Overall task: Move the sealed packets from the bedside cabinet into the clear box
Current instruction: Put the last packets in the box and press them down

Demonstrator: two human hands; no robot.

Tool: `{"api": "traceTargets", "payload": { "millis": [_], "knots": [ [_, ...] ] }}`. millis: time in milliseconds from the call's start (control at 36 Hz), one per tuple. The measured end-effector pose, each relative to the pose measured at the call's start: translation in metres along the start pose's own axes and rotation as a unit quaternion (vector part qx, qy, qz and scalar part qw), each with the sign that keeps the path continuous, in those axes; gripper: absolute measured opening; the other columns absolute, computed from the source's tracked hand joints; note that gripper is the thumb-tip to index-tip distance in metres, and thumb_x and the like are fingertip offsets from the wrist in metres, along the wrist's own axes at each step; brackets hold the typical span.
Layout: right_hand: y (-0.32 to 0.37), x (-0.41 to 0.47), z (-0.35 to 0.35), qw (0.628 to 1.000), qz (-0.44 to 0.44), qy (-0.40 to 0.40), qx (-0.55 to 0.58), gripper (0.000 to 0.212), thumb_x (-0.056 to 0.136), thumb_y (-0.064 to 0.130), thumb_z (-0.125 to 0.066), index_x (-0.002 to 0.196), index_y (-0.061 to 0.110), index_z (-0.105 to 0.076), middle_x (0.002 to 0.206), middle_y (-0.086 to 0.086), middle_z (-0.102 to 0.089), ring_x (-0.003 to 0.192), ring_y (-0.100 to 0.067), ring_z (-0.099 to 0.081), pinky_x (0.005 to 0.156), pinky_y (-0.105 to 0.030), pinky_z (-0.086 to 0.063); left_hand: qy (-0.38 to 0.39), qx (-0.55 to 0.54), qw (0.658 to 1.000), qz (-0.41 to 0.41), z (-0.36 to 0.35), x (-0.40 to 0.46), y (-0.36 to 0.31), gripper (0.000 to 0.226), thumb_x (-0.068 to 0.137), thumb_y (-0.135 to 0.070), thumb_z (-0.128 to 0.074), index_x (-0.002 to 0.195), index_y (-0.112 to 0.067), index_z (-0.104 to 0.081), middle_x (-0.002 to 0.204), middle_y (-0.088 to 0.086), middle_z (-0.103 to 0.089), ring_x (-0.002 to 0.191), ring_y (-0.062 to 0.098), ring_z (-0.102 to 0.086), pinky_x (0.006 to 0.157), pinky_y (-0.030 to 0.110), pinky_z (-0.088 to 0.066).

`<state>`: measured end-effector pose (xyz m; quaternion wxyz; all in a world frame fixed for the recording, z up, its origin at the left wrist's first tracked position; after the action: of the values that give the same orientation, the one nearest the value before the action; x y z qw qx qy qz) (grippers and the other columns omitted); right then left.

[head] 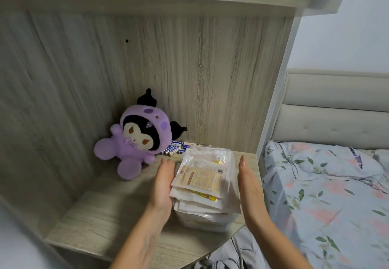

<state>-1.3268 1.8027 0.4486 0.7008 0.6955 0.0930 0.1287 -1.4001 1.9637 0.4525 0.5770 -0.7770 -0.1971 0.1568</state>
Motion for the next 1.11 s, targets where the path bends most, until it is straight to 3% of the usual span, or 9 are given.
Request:
{"api": "traceTargets", "payload": {
  "millis": [139,222,306,444,611,722,833,917,1111],
  "knots": [
    [0.000,0.012,-0.020,0.999,-0.040,-0.019,0.025,0.071,0.090,0.065,-0.034,0.147,0.021,-0.034,0.152,0.007,-0.033,0.140,-0.008,-0.030,0.119,-0.033,-0.017,0.047,0.013,0.998,0.032,-0.016,0.001,0.001,0.051,0.103,-0.034,-0.020,0.085,-0.028,-0.067,0.073,-0.016,-0.073,0.068,-0.007,-0.068,0.054,0.009,-0.050],
    [-0.002,0.011,-0.022,0.999,-0.054,-0.009,-0.003,0.102,0.063,0.084,-0.030,0.146,0.025,-0.036,0.151,0.010,-0.036,0.138,-0.006,-0.032,0.118,-0.039,-0.023,0.043,0.077,0.995,0.036,-0.014,0.000,0.000,0.030,0.100,-0.044,-0.030,0.117,-0.032,-0.051,0.106,-0.027,-0.063,0.096,-0.017,-0.056,0.075,-0.001,-0.044],
    [0.004,0.008,-0.024,0.998,-0.025,0.010,-0.058,0.070,0.093,0.062,-0.028,0.151,0.023,-0.018,0.156,0.009,-0.021,0.143,-0.005,-0.021,0.120,-0.031,-0.011,0.050,0.127,0.990,0.043,-0.012,0.003,0.001,0.096,0.072,-0.080,-0.051,0.145,-0.020,-0.037,0.150,-0.009,-0.037,0.136,0.002,-0.034,0.116,0.029,-0.028],
    [0.004,0.010,-0.027,0.986,0.023,0.036,-0.159,0.060,0.101,0.042,-0.022,0.152,0.013,-0.008,0.156,0.009,-0.008,0.145,-0.006,-0.005,0.115,-0.020,-0.001,0.039,0.108,0.993,0.040,-0.022,0.007,-0.002,0.058,0.101,-0.036,-0.036,0.150,-0.010,-0.022,0.158,-0.002,-0.017,0.145,0.007,-0.017,0.121,0.035,-0.014],
    [-0.004,0.011,-0.026,0.960,0.096,0.027,-0.260,0.039,0.091,0.058,-0.026,0.104,0.023,-0.039,0.101,0.010,-0.048,0.095,-0.011,-0.048,0.088,-0.039,-0.043,0.078,0.129,0.988,0.040,-0.020,-0.004,-0.008,0.061,0.099,-0.042,-0.031,0.152,-0.016,-0.015,0.159,-0.009,-0.010,0.144,0.001,-0.010,0.119,0.025,-0.010],
    [0.004,0.015,-0.020,0.962,0.067,0.056,-0.257,0.055,0.099,0.042,-0.033,0.148,0.018,-0.025,0.155,0.008,-0.017,0.147,-0.015,-0.007,0.120,-0.037,-0.007,0.028,0.179,0.983,0.015,-0.011,-0.008,-0.013,0.065,0.094,-0.056,-0.039,0.147,-0.036,-0.007,0.147,-0.021,-0.015,0.138,-0.003,-0.015,0.105,0.010,-0.017],
    [0.025,0.040,-0.012,0.942,0.169,0.027,-0.290,0.041,0.096,0.038,-0.049,0.136,0.027,-0.048,0.154,0.001,-0.027,0.147,-0.017,-0.006,0.118,-0.039,0.000,0.065,0.501,0.838,-0.207,0.006,-0.020,0.002,0.080,0.075,-0.074,-0.039,0.140,-0.055,0.004,0.156,-0.017,0.019,0.142,0.003,0.026,0.118,0.028,0.006],
    [0.039,0.068,-0.017,0.897,0.213,0.120,-0.368,0.041,0.091,0.028,-0.061,0.132,0.027,-0.054,0.140,0.000,-0.051,0.143,-0.021,-0.027,0.118,-0.041,-0.010,0.137,0.622,0.736,-0.230,0.007,-0.025,0.005,0.054,0.076,-0.078,-0.030,0.123,-0.077,-0.002,0.151,-0.026,0.026,0.137,0.005,0.036,0.117,0.031,0.010],
    [0.033,0.083,-0.030,0.799,0.230,0.216,-0.511,0.030,0.088,0.040,-0.060,0.111,0.023,-0.070,0.104,-0.005,-0.073,0.091,-0.022,-0.068,0.082,-0.036,-0.052,0.200,0.635,0.726,-0.173,0.011,-0.022,-0.002,0.041,0.085,-0.070,-0.028,0.117,-0.081,-0.006,0.146,-0.037,0.019,0.132,-0.019,0.025,0.116,0.015,0.006]
  ]
}}
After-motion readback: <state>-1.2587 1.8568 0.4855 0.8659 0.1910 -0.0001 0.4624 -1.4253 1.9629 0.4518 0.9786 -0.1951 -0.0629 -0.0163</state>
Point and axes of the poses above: each hand's wrist, its own x-axis towards the middle knuckle, its own z-axis out of the back of the hand, y = z × x, the point moved 1 cm from there along x, towards the middle knuckle
